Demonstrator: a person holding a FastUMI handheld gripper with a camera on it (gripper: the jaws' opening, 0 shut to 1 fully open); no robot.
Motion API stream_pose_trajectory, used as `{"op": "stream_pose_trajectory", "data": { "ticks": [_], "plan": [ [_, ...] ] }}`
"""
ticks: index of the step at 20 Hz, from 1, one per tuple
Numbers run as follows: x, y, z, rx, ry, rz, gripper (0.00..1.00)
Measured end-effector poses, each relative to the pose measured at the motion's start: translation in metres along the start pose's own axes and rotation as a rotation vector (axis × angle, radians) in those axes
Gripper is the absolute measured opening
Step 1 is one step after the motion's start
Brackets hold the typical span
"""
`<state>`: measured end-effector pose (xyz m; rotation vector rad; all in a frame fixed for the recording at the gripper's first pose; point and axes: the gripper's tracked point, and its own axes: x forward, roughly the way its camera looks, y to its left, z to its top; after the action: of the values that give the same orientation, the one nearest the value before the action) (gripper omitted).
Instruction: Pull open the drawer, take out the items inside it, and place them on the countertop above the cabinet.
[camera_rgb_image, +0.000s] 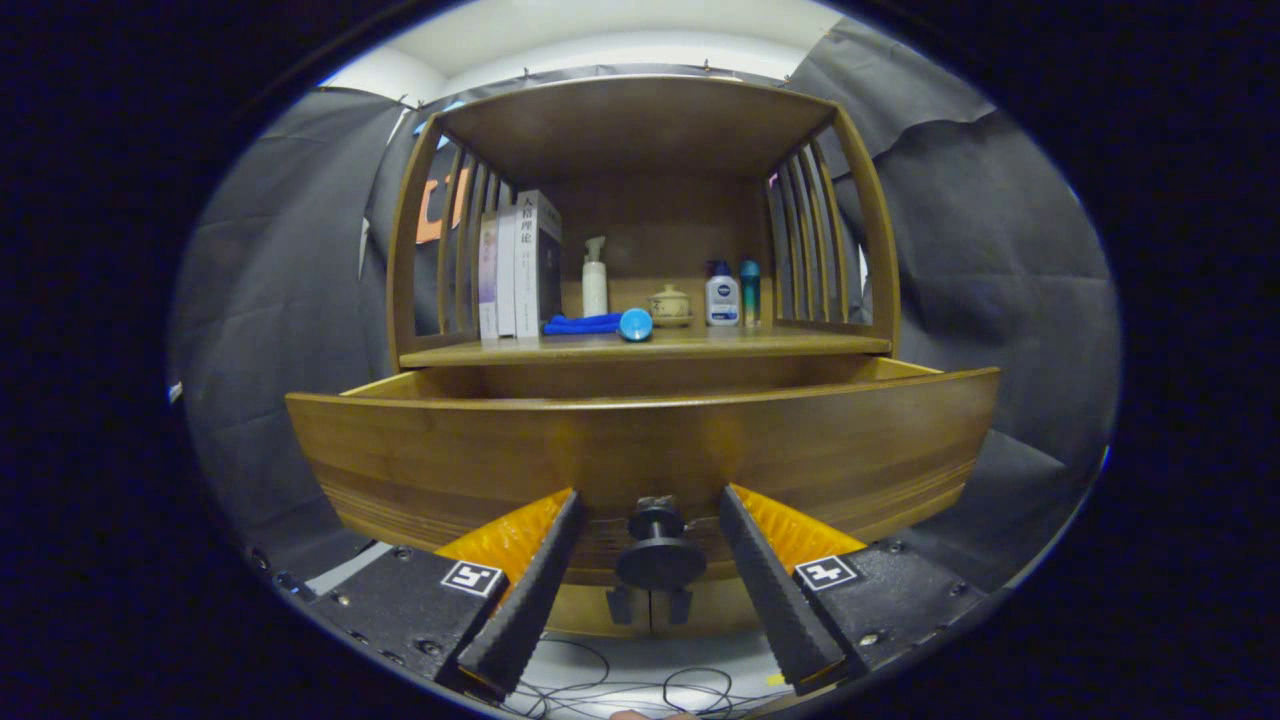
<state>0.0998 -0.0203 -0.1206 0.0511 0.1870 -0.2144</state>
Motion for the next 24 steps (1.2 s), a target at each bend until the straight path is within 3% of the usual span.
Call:
{"op": "stream_pose_trajectory", "data": {
  "ticks": [24],
  "plan": [
    [0.115, 0.005, 0.032, 0.007, 0.087, -0.025, 0.92]
  ]
}}
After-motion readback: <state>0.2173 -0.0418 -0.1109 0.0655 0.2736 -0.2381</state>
